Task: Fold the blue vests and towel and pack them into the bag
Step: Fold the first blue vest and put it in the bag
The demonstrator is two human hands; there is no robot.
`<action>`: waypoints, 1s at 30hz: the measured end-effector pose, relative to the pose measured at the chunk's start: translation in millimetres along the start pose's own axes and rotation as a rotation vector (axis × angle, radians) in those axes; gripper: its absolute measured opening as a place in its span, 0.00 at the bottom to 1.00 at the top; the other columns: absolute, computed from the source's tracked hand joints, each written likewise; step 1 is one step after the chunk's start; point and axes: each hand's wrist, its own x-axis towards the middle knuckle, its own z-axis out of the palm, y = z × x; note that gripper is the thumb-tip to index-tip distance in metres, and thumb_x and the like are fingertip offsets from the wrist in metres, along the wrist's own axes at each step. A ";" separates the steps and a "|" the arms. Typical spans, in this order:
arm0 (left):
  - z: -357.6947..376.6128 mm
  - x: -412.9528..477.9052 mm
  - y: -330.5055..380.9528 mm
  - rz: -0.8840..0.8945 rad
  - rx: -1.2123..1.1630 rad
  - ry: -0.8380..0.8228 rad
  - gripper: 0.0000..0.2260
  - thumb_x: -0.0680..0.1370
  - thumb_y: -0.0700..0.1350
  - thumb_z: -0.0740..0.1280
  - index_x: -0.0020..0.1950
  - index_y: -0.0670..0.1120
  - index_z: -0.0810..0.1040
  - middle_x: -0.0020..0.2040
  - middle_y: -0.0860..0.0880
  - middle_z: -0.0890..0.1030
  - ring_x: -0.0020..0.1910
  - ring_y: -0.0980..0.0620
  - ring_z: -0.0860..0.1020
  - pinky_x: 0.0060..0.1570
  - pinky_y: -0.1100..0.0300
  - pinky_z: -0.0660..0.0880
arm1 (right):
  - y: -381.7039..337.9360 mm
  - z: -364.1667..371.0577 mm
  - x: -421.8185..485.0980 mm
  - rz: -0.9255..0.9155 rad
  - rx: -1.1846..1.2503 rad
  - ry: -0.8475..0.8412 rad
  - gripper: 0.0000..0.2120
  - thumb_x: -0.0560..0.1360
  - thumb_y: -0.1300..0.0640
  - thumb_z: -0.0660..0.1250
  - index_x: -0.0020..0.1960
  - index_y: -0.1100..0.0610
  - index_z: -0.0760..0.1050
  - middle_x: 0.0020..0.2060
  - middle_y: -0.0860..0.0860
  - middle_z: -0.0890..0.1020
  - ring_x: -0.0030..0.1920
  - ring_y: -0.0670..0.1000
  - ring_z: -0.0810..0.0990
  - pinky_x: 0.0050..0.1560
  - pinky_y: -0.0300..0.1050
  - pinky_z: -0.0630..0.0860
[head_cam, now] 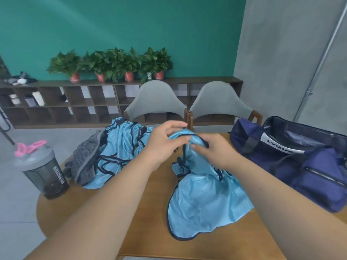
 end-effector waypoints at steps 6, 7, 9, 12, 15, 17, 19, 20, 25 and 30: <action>-14.1 -0.8 -53.3 -0.164 0.238 -0.082 0.25 0.79 0.51 0.76 0.74 0.56 0.72 0.69 0.57 0.79 0.61 0.55 0.81 0.64 0.53 0.78 | -17.6 -35.1 8.8 0.161 0.412 0.182 0.08 0.84 0.56 0.67 0.55 0.48 0.84 0.51 0.51 0.88 0.53 0.55 0.86 0.58 0.56 0.81; -13.1 -3.1 -66.0 -0.190 0.343 -0.143 0.27 0.80 0.50 0.75 0.77 0.55 0.70 0.73 0.54 0.76 0.65 0.54 0.79 0.68 0.51 0.75 | -17.5 -40.8 8.4 0.187 0.469 0.200 0.08 0.84 0.55 0.66 0.56 0.50 0.84 0.52 0.53 0.88 0.53 0.55 0.86 0.58 0.55 0.81; -6.0 -8.8 -89.8 -0.241 0.525 -0.254 0.34 0.79 0.53 0.75 0.82 0.53 0.64 0.78 0.52 0.71 0.74 0.50 0.73 0.74 0.49 0.70 | -18.3 -49.4 5.1 0.228 0.608 0.232 0.09 0.85 0.55 0.65 0.59 0.53 0.83 0.54 0.56 0.87 0.54 0.56 0.86 0.58 0.54 0.81; 9.7 -21.4 -113.4 -0.270 0.814 -0.394 0.35 0.79 0.57 0.74 0.82 0.54 0.63 0.77 0.52 0.72 0.73 0.45 0.73 0.72 0.47 0.72 | -13.3 -53.4 -1.5 0.348 0.737 0.262 0.11 0.85 0.54 0.64 0.62 0.57 0.82 0.55 0.57 0.87 0.56 0.58 0.86 0.58 0.54 0.81; 17.4 -32.7 -125.5 -0.105 1.128 -0.401 0.13 0.82 0.52 0.68 0.66 0.55 0.79 0.62 0.51 0.80 0.62 0.44 0.78 0.61 0.47 0.76 | 1.4 -53.7 -8.7 0.451 0.695 0.288 0.11 0.85 0.53 0.64 0.61 0.57 0.82 0.53 0.58 0.87 0.54 0.59 0.86 0.57 0.54 0.81; 13.0 -32.7 -127.1 -0.134 1.058 -0.322 0.05 0.83 0.49 0.66 0.55 0.54 0.81 0.52 0.53 0.83 0.52 0.46 0.81 0.54 0.48 0.79 | 17.3 -55.4 -14.0 0.506 0.620 0.285 0.11 0.84 0.53 0.65 0.60 0.57 0.82 0.52 0.58 0.87 0.55 0.60 0.86 0.60 0.56 0.80; 2.6 -25.8 -115.8 -0.312 0.693 -0.245 0.04 0.84 0.49 0.66 0.53 0.53 0.80 0.48 0.52 0.83 0.44 0.50 0.82 0.49 0.48 0.82 | 29.2 -57.7 -20.9 0.562 0.587 0.243 0.12 0.84 0.54 0.66 0.60 0.60 0.83 0.52 0.60 0.87 0.54 0.61 0.85 0.61 0.58 0.79; -4.7 -20.8 -105.4 -0.398 0.480 -0.197 0.05 0.84 0.49 0.66 0.53 0.52 0.81 0.48 0.51 0.83 0.41 0.50 0.82 0.44 0.51 0.82 | 33.4 -58.8 -24.3 0.585 0.599 0.208 0.13 0.83 0.54 0.67 0.61 0.62 0.82 0.53 0.61 0.87 0.54 0.61 0.85 0.60 0.57 0.79; -41.7 8.2 -42.2 -0.584 -0.447 -0.046 0.02 0.83 0.40 0.66 0.51 0.42 0.76 0.35 0.49 0.72 0.26 0.55 0.63 0.25 0.64 0.61 | 34.6 -64.4 -26.8 0.692 0.790 0.085 0.17 0.79 0.56 0.70 0.63 0.66 0.80 0.54 0.64 0.85 0.52 0.62 0.84 0.55 0.55 0.80; -44.9 58.0 0.6 -0.270 -0.801 0.126 0.18 0.85 0.41 0.68 0.74 0.40 0.73 0.66 0.43 0.82 0.58 0.46 0.85 0.61 0.53 0.81 | 31.7 -73.9 34.3 0.510 0.997 0.328 0.20 0.84 0.53 0.66 0.73 0.60 0.74 0.66 0.60 0.82 0.63 0.59 0.84 0.61 0.55 0.79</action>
